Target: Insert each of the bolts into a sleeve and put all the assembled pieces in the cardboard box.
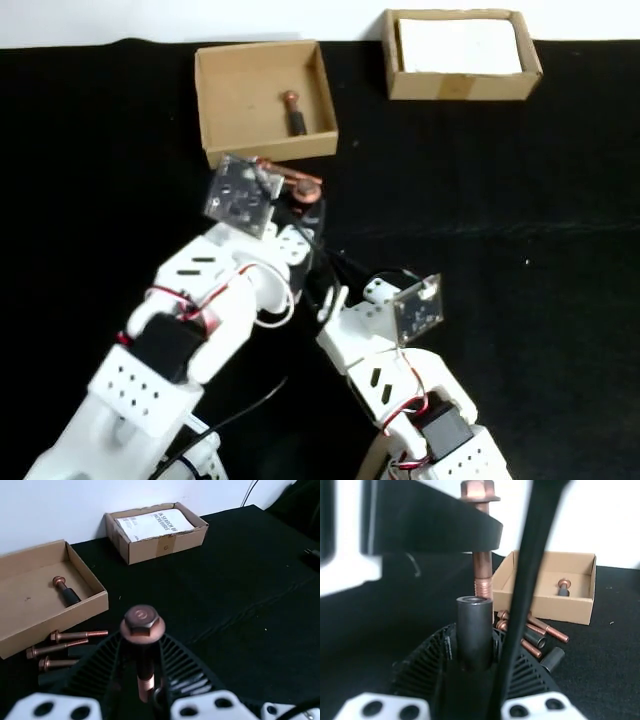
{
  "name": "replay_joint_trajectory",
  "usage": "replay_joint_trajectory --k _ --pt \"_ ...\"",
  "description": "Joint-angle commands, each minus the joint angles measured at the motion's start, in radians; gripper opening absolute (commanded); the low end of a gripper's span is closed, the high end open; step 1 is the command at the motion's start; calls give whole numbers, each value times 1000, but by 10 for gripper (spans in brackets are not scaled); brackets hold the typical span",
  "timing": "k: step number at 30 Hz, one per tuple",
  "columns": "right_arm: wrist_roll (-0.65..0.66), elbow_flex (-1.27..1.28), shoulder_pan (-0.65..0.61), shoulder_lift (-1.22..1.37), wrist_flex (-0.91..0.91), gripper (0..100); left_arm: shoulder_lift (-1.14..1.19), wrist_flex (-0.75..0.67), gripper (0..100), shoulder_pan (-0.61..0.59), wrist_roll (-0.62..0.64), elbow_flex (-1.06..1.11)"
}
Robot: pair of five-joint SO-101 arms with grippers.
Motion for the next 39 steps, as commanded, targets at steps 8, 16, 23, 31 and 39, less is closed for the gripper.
replay_joint_trajectory --k 8,16,23,31,39 --pt "-8 128 -7 -21 -21 6 7 -15 9 -12 5 -157" --pt "-8 128 -7 -21 -21 6 16 72 9 38 87 -222" --pt "-8 128 36 -21 -24 6 71 106 9 2 87 -193" --pt "-8 128 47 -22 -24 6 122 101 9 -5 89 -196" --pt "-8 128 47 -18 -21 6 142 101 9 10 91 -274"
